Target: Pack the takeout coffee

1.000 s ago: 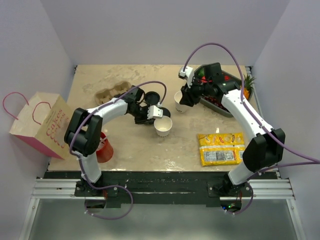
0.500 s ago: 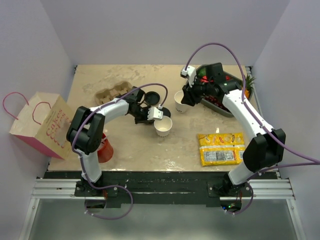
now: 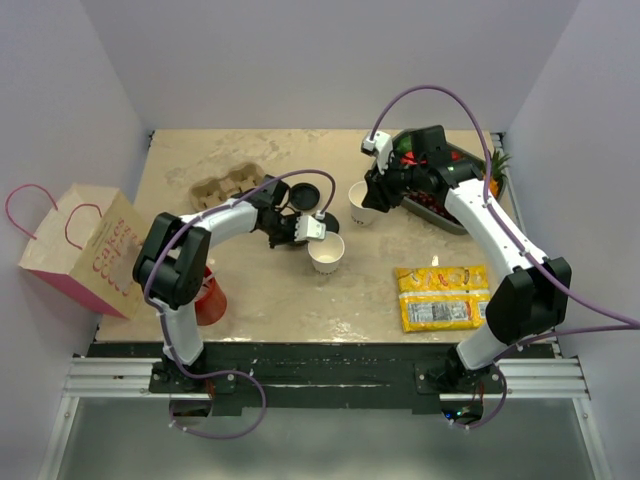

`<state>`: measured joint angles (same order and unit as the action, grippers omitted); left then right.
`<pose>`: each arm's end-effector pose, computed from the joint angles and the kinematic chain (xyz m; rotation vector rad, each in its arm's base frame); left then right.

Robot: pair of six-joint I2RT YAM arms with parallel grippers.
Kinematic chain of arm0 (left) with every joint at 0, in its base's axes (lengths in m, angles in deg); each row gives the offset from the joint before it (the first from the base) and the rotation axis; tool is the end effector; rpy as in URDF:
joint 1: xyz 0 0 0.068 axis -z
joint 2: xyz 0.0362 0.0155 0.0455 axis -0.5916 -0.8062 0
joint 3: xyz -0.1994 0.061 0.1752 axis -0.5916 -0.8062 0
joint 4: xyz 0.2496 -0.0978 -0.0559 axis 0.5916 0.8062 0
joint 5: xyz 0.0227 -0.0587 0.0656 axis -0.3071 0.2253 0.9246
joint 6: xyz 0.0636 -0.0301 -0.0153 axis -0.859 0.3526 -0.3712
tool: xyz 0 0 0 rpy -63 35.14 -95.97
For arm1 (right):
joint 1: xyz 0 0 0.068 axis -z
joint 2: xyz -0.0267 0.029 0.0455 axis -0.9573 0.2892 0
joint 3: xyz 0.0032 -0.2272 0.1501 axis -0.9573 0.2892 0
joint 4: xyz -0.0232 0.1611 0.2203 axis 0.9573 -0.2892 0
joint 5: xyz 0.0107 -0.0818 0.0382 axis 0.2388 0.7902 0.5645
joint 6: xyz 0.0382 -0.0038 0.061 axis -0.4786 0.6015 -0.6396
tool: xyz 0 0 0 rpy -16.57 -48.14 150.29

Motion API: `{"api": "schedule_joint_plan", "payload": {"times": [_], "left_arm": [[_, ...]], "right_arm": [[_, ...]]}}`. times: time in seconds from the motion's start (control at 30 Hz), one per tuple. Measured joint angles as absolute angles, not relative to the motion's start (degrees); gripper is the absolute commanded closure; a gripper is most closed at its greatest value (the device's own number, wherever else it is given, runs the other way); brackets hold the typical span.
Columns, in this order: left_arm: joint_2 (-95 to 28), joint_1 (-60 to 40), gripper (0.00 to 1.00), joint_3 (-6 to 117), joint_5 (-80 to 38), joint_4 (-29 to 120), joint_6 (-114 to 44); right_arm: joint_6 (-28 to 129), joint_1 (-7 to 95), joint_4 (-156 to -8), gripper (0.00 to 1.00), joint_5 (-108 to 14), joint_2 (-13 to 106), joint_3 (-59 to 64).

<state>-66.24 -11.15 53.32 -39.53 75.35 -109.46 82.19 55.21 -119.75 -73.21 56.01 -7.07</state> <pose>0.3446 -0.1910 0.1357 1.8817 1.7565 -0.3962 0.3461 0.1474 0.3242 -1.0922 1.9802 0.6258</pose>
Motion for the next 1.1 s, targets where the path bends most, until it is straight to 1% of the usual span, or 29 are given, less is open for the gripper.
{"api": "schedule_joint_plan", "payload": {"times": [0.17, 0.3, 0.63, 0.73, 0.83, 0.97, 1.1], "left_arm": [[-65.70, -11.15, 1.00, 53.32, -39.03, 75.07, -108.13], [-62.57, -11.39, 1.00, 53.74, -38.96, 75.51, -104.46], [-51.45, -14.23, 1.00, 58.33, -44.69, 75.25, -87.30], [-49.22, -14.84, 1.00, 58.79, -49.30, 74.74, -80.44], [-47.47, -15.19, 1.00, 58.81, -56.56, 74.13, -73.38], [-46.59, -15.32, 1.00, 58.79, -67.00, 71.75, -64.85], [-46.59, -15.50, 1.00, 56.10, -77.71, 64.97, -54.69]], "right_arm": [[82.17, 55.23, -119.72, 0.59, -73.21, 56.01, -7.07], [82.10, 55.25, -119.66, 0.59, -73.21, 56.01, -7.23], [80.86, 55.25, -118.87, 0.59, -73.18, 56.01, -7.75], [80.09, 55.25, -118.89, 0.59, -73.21, 56.01, -7.75], [78.93, 55.34, -118.91, 0.59, -73.47, 56.03, -7.88], [75.76, 56.81, -118.37, 0.58, -77.67, 56.05, -7.93], [72.88, 58.84, -115.13, 0.57, -82.65, 56.01, -6.42]]}}
